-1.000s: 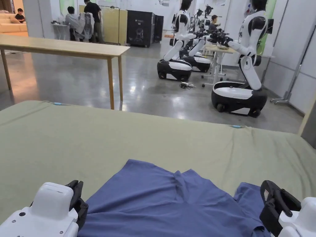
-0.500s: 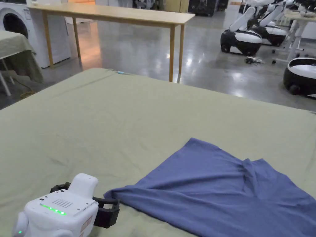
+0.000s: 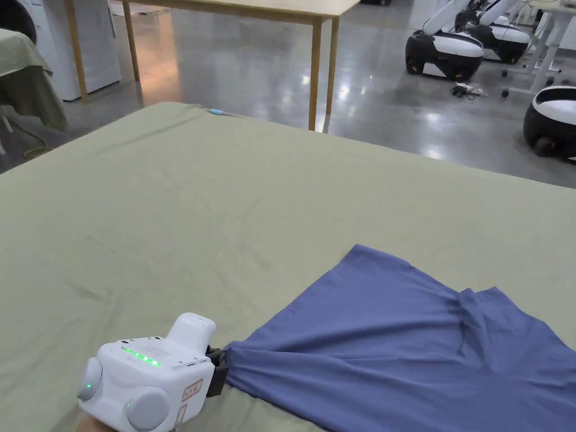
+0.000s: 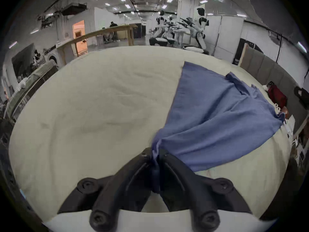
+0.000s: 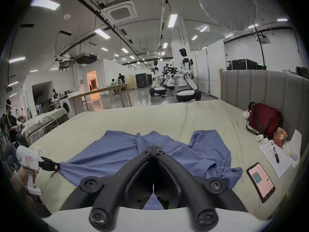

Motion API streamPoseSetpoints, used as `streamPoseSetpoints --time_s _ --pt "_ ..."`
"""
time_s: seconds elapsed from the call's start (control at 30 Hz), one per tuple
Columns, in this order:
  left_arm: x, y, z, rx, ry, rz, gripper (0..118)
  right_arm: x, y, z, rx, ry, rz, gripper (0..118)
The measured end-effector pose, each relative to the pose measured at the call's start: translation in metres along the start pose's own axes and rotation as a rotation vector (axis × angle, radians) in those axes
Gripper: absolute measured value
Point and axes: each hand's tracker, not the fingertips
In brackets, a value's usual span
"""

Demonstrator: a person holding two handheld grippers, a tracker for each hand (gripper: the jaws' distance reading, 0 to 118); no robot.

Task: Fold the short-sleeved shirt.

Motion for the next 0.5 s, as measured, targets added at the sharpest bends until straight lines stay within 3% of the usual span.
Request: streamPoseSetpoints --time_s 0.13,0.23,0.33,0.5 --pt "0.005 -0.002 0.011 0.028 0.006 -0.014 4 0.007 0.003 -0.012 -0.040 0.010 0.003 3" --pt "0.011 0.000 0.031 0.081 0.005 0.008 3 0.016 0.002 -0.038 -0.139 0.014 0.055 3" --pt "0.018 0.004 0.048 0.129 0.003 0.013 3 0.029 0.012 -0.081 -0.229 0.000 0.146 3" --pt "0.036 0.012 0.059 0.149 -0.006 -0.018 3 0.064 0.040 -0.188 -0.346 -0.013 0.207 3"
